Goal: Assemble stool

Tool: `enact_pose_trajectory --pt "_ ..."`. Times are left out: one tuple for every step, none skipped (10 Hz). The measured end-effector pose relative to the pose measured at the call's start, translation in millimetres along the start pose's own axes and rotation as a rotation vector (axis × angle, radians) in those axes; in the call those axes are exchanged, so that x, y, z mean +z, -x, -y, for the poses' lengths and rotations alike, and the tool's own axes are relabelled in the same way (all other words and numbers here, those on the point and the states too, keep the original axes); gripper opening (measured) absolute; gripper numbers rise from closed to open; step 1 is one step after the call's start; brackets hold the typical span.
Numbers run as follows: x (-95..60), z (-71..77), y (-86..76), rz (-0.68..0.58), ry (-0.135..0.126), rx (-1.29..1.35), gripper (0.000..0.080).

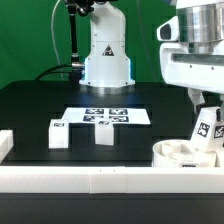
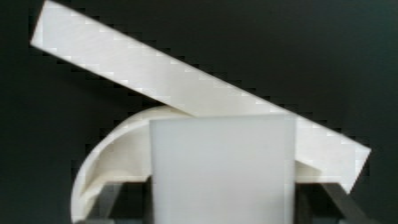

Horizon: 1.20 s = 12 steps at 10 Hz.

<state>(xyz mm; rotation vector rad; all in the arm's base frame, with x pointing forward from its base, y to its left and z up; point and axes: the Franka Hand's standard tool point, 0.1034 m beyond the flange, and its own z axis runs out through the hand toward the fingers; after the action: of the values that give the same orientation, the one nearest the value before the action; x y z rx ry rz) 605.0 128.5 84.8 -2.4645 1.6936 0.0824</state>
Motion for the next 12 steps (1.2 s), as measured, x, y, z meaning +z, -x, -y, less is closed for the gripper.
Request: enact_pose_trajectory --pt "0.1 0.1 0.5 0.003 -0.001 0.055 0.0338" --pt "0.4 0.2 1.5 0.010 -0.003 0.152 0.0338" --pt "0.4 0.2 1.5 0.010 -0.003 0.162 0.0338" --pt "0.5 0.5 2.6 0.018 -0.004 0.266 0.0338" --pt "0.5 0.6 3.0 0.021 -0.004 0.300 0.0338" --pt "0.6 0.7 3.3 0.021 -0.004 0.293 0.0411" --pt "0.3 0.6 4.1 0.022 -0.001 0.281 0.0411" --pt "-3.2 2.3 6.5 0.029 0.009 0.255 0.0580" --pt "-7.4 4.3 7.3 0.030 0.005 0.215 0.0580" --pt "-10.5 5.5 8.3 0.030 0.000 0.197 0.0635" --pt "-8.4 4.5 8.2 0.031 0.002 0.154 0.0645" --pt "-7.8 4.2 8.0 0.030 0.002 0.049 0.0645"
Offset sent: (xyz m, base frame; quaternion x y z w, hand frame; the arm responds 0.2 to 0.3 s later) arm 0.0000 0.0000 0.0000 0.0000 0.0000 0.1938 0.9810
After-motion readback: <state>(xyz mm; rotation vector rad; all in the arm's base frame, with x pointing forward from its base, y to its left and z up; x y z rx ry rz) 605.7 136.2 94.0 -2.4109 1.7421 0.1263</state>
